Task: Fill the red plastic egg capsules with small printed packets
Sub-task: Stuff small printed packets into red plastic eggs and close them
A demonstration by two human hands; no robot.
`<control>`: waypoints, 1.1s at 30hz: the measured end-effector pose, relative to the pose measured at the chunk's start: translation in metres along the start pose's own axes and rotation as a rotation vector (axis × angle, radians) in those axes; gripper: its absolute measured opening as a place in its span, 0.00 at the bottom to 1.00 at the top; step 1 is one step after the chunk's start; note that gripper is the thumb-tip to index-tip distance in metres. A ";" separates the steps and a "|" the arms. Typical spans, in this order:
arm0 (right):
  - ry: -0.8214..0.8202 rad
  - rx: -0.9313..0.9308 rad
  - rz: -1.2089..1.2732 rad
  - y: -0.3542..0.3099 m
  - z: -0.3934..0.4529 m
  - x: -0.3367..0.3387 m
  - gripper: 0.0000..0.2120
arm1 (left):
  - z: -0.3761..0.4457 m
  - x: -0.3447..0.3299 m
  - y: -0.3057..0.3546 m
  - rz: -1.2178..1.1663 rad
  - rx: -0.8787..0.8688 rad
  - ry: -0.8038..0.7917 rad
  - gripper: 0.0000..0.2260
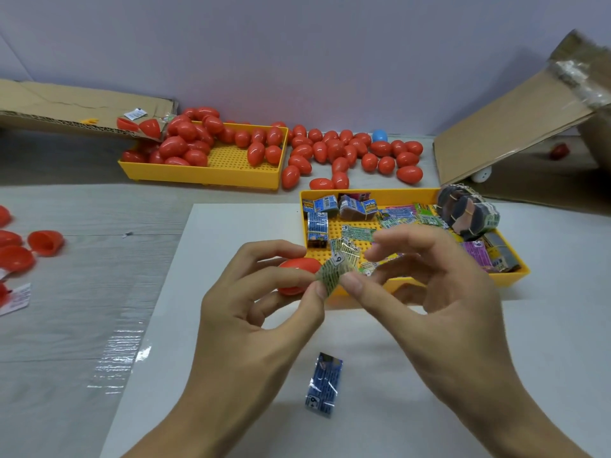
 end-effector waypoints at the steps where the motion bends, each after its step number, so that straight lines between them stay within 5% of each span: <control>1: -0.026 0.067 -0.043 -0.006 -0.001 -0.002 0.14 | 0.000 0.001 0.001 0.001 -0.016 0.007 0.03; 4: -0.088 0.141 -0.112 -0.013 -0.003 -0.010 0.13 | 0.000 0.001 0.003 0.015 -0.056 0.012 0.03; 10: -0.088 -0.070 0.122 0.000 -0.004 -0.012 0.11 | 0.000 -0.001 0.002 -0.047 -0.011 -0.033 0.02; 15: -0.069 -0.074 0.176 -0.001 0.001 -0.009 0.04 | 0.001 -0.002 0.003 -0.100 0.041 -0.047 0.02; 19: -0.138 -0.280 0.369 0.010 0.000 -0.017 0.02 | 0.002 -0.005 -0.001 -0.187 0.109 -0.082 0.04; 24: -0.144 -0.578 0.606 0.025 -0.007 -0.021 0.08 | 0.005 -0.001 -0.008 -0.206 0.166 -0.063 0.08; 29: -0.030 -0.679 0.755 0.030 -0.015 -0.027 0.22 | -0.004 -0.011 0.009 0.067 -0.045 -0.104 0.09; 33: -0.007 -0.717 0.738 0.031 -0.027 -0.037 0.16 | -0.004 -0.013 0.005 0.072 -0.038 -0.095 0.09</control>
Point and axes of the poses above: each hand's wrist, its own z-axis towards the middle knuckle, its own x-axis out of the back of the hand, y = z × x, the point moved 7 cm from there along z, towards the middle knuckle, and after that the axes turned 14 degrees about x, right-handed, at the moved point
